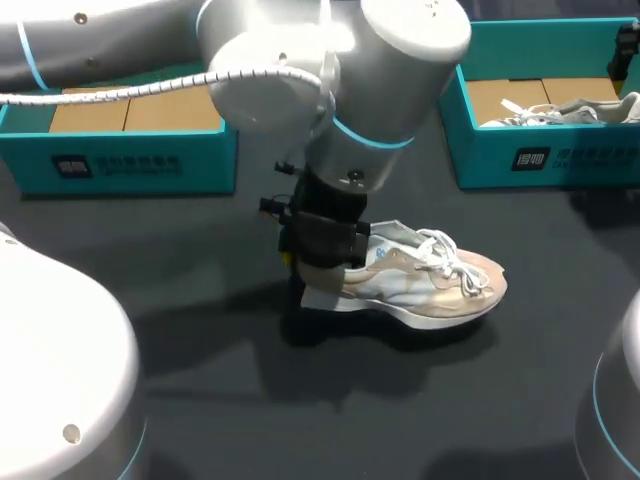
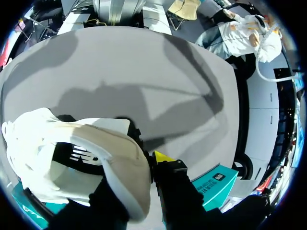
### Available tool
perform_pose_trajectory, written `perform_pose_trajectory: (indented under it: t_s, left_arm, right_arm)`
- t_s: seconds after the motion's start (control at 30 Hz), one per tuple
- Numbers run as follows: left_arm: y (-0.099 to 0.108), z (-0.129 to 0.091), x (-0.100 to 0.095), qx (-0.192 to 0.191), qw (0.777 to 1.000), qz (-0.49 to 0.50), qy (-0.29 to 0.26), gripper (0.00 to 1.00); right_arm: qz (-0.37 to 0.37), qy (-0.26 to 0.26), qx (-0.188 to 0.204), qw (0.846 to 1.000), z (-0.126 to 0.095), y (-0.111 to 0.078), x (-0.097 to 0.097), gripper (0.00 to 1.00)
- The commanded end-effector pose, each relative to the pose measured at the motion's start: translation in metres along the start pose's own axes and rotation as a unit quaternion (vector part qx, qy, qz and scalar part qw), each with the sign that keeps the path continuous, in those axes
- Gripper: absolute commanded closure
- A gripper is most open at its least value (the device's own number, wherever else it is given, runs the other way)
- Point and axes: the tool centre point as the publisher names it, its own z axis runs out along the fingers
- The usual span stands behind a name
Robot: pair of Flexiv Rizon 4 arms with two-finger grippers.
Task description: Take the shoe out of the shoebox, open the shoe tongue, remove and reinsert the insole, then place the shoe into the shoebox
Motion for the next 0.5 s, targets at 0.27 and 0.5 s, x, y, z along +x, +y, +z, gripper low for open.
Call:
perform_pose_trajectory:
  t_s: [0.27,0.5]
  left_arm:
    - [0.0,0.028,-0.009,-0.032,0.999,0.0,-0.025,1.0]
    - [0.001,0.045,-0.005,-0.034,0.999,0.011,-0.037,1.0]
  right_arm:
    - [0.001,-0.001,-0.001,1.0,0.0,-0.001,0.0,0.0]
    - [0.001,-0.001,-0.001,1.0,0.0,-0.001,0.0,0.0]
